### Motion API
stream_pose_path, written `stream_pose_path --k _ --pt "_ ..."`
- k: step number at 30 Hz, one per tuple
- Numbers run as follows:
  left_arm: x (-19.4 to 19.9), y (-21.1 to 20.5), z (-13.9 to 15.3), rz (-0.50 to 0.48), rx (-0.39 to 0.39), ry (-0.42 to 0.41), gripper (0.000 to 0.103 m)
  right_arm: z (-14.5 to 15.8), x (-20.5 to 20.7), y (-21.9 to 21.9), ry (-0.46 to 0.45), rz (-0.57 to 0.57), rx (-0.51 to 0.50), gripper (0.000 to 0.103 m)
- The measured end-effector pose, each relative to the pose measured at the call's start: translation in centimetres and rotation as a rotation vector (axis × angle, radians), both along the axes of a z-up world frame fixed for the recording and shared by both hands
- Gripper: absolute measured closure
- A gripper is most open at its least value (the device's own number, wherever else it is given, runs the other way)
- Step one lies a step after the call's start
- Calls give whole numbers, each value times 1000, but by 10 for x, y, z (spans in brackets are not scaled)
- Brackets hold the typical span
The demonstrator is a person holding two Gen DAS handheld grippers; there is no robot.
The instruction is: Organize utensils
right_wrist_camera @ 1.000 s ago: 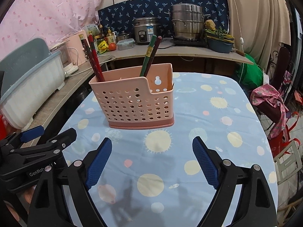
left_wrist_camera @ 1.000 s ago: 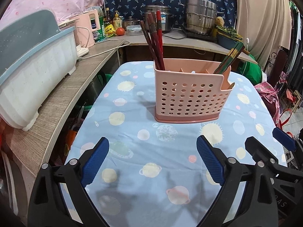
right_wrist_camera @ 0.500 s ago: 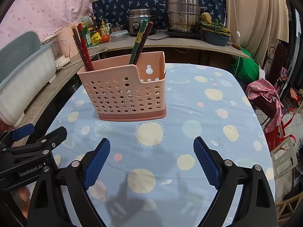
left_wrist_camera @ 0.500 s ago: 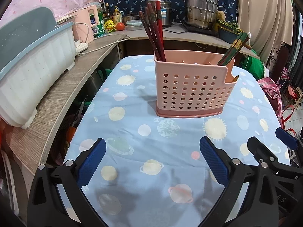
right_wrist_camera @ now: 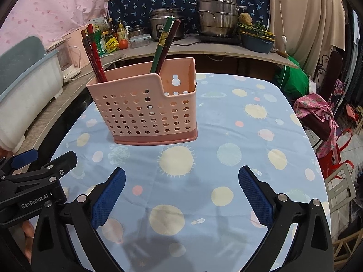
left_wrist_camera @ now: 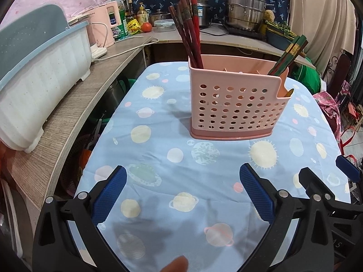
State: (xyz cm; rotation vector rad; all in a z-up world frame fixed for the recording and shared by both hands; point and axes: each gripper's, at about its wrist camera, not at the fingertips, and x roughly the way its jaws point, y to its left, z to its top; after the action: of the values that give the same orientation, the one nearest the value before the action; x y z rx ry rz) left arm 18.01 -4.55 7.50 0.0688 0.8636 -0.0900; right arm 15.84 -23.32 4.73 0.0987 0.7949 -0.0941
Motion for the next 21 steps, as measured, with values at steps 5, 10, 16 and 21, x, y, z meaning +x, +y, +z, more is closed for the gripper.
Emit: stream_pose_path --k 5,10,16,21 --pt "3 -1 -3 5 5 4 8 -3 2 0 7 -4 8 7" --pt "6 0 -4 12 8 8 8 -4 5 0 15 -7 6 7" --pt "9 -1 -7 27 28 3 8 -7 8 1 23 -8 3 7" --pt "11 -1 -8 39 38 4 8 -9 10 1 30 -10 1 7"
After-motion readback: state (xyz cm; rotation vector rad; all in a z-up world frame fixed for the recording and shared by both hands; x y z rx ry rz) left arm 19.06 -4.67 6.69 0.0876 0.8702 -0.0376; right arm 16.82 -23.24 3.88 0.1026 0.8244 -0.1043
